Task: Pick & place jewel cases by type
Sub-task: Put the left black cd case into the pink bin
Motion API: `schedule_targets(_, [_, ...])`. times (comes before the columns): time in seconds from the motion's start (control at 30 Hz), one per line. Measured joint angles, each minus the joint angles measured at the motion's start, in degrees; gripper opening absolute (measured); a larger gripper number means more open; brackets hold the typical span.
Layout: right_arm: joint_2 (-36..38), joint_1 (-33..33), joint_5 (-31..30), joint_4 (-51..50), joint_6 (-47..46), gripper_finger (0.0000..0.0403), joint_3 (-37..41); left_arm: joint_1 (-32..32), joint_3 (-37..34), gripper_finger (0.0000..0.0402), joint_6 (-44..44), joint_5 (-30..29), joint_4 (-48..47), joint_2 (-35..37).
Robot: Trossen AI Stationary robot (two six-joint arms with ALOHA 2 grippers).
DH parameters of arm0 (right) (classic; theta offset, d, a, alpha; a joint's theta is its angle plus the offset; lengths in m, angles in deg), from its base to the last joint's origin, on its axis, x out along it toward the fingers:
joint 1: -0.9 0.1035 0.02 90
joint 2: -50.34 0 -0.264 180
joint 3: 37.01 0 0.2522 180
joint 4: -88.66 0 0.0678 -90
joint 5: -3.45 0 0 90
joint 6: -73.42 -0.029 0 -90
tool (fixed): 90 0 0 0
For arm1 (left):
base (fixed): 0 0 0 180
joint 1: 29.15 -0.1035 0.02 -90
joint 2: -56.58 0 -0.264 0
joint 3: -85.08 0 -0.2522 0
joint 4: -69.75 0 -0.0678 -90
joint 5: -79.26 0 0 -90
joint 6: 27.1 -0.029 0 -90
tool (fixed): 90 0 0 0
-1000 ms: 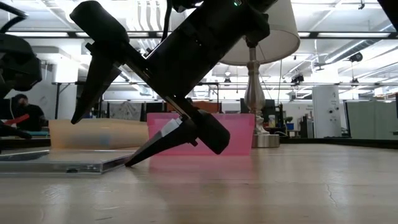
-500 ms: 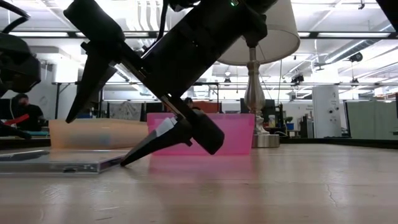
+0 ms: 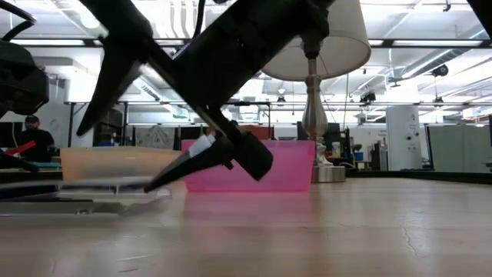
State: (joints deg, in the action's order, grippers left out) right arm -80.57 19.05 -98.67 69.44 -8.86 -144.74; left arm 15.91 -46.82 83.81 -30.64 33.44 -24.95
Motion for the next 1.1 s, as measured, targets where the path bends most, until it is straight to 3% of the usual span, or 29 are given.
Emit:
schedule_targets(0.23, [1.1,-0.2,-0.1,6.7,2.5,0.0318,-0.9,-0.2,-1.2,0.0,0.0,-1.5,3.2,-0.2])
schedule_targets(0.8, [1.1,0.0,0.3,4.1,3.0,0.0301,-1.8,-0.2,-1.7,0.0,-0.3,-1.0,4.8,-0.1])
schedule_targets(1.1, [1.1,0.1,0.4,3.9,2.5,0.0264,-1.7,-0.2,-1.7,0.0,-0.3,-0.7,5.5,-0.1])
